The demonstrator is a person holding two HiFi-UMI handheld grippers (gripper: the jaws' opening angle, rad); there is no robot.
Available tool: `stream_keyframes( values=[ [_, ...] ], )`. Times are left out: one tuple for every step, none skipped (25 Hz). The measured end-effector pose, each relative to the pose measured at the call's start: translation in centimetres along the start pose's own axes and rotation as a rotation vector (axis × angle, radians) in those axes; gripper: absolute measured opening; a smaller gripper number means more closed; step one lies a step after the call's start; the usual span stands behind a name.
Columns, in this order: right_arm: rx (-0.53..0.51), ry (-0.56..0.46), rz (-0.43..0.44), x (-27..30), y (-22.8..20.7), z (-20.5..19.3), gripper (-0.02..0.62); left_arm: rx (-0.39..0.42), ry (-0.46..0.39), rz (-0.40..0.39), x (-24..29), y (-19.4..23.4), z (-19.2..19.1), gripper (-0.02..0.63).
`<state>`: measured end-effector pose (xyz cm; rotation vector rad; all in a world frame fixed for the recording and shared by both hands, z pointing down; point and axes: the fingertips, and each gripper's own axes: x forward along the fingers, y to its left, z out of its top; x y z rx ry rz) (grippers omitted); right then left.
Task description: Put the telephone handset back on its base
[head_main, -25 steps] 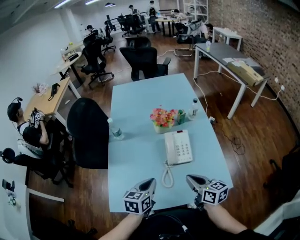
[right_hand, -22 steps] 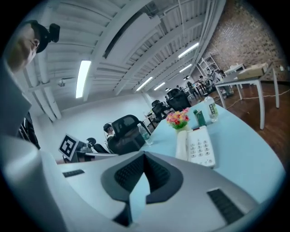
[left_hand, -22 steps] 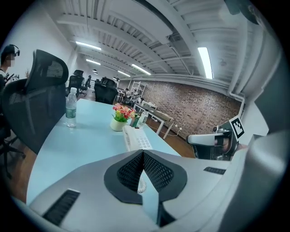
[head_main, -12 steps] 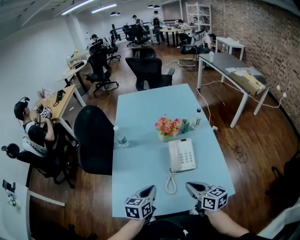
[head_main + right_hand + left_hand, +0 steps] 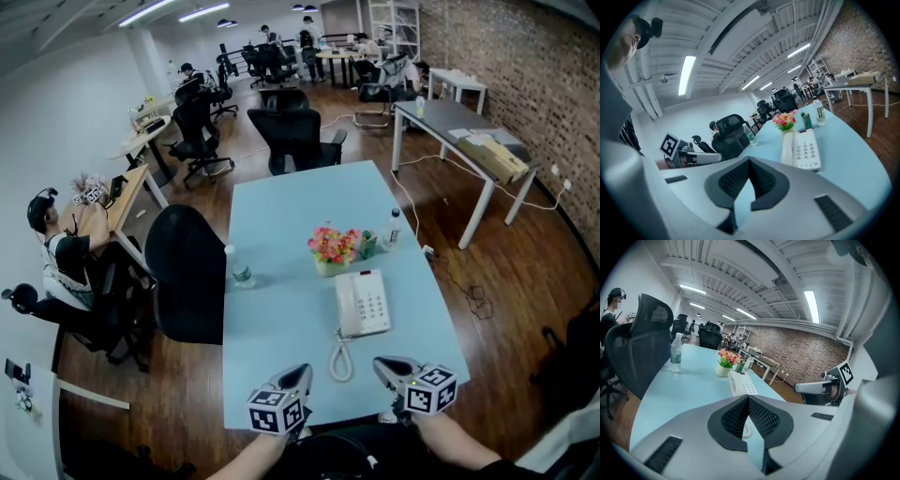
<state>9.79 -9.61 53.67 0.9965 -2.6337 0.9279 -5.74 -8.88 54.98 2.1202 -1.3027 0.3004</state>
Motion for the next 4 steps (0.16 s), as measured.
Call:
stream_keyframes(
  values=[
    [-0.001, 0.001, -0.001, 0.03, -0.06, -0.04, 0.012, 0.0, 0.0, 0.0, -0.01, 0.02, -0.01, -0.005],
    [-0.002, 0.002, -0.001, 0.03, -0.07, -0.07, 0.012, 0.001, 0.0, 0.001, -0.03, 0.01, 0.0, -0.005],
    [-0.002, 0.002, 0.0, 0.03, -0.05, -0.1, 0.012, 0.002, 0.0, 0.001, -0.07, 0.0, 0.02, -0.005],
    [-0.002, 0.003, 0.001, 0.02, -0.01, -0.13, 0.012, 0.002, -0.001, 0.001, -0.11, -0.02, 0.05, -0.005]
  ],
)
